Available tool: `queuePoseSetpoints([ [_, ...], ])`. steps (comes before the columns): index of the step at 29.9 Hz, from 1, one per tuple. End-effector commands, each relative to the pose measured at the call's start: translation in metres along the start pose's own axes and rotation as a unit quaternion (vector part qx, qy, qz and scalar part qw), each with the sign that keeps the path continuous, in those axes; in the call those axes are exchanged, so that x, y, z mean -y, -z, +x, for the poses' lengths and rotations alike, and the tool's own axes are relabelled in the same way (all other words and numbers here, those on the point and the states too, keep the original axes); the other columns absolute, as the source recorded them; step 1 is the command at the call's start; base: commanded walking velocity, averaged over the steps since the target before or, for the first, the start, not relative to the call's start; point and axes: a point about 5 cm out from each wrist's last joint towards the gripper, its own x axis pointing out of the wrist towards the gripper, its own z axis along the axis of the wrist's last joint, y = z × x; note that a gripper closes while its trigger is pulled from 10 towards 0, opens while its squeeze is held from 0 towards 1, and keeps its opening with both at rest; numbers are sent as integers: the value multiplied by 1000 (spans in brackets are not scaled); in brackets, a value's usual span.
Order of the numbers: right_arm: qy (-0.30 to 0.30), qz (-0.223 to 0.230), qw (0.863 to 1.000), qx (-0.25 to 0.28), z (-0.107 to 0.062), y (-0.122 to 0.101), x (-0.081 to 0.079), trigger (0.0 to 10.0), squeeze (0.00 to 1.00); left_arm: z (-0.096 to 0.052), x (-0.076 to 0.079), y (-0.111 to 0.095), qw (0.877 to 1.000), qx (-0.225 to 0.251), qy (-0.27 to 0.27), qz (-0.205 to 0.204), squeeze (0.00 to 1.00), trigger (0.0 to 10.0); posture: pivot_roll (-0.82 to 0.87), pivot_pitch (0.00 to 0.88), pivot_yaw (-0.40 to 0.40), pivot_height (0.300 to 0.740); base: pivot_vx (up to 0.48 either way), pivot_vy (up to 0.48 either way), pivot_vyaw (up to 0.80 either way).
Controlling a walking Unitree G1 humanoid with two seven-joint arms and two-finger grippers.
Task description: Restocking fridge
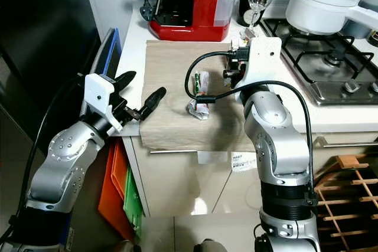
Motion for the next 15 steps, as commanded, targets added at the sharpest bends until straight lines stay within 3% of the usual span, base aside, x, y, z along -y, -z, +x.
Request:
queuePoseSetpoints([
  [1, 20, -2, 998, 55, 0, -19, 7, 0, 0, 3, 1, -1, 1000, 0, 1, 11, 0, 10000, -62, 0, -13, 711, 0, 0, 0],
  [4, 23, -7, 997, 75, 1, -25, 9, 0, 0, 3, 1, -1, 1000, -1, 0, 15, 0, 10000, -62, 0, -13, 711, 0, 0, 0],
  [5, 38, -36, 994, 98, 1, -31, 11, 5412, 0, 3, 0, -1, 1000, -2, -3, 19, 0, 10000, -62, 0, -17, 711, 0, 0, 0],
  [6, 44, -55, 991, 112, 1, -33, 13, 10000, 0, 4, -1, 0, 1000, -6, -14, 24, 0, 10000, -62, 0, -17, 711, 0, 0, 0],
  [9, 57, -106, 984, 134, -5, -28, 14, 10000, 0, 6, -4, 1, 999, -7, -38, 20, 0, 10000, -63, 0, -20, 711, 0, 0, 0],
  [15, 81, -130, 973, 170, -17, -12, 16, 10000, 0, 12, -5, -4, 997, 7, -76, -22, 0, 10000, -66, 0, -17, 711, 0, 0, 0],
])
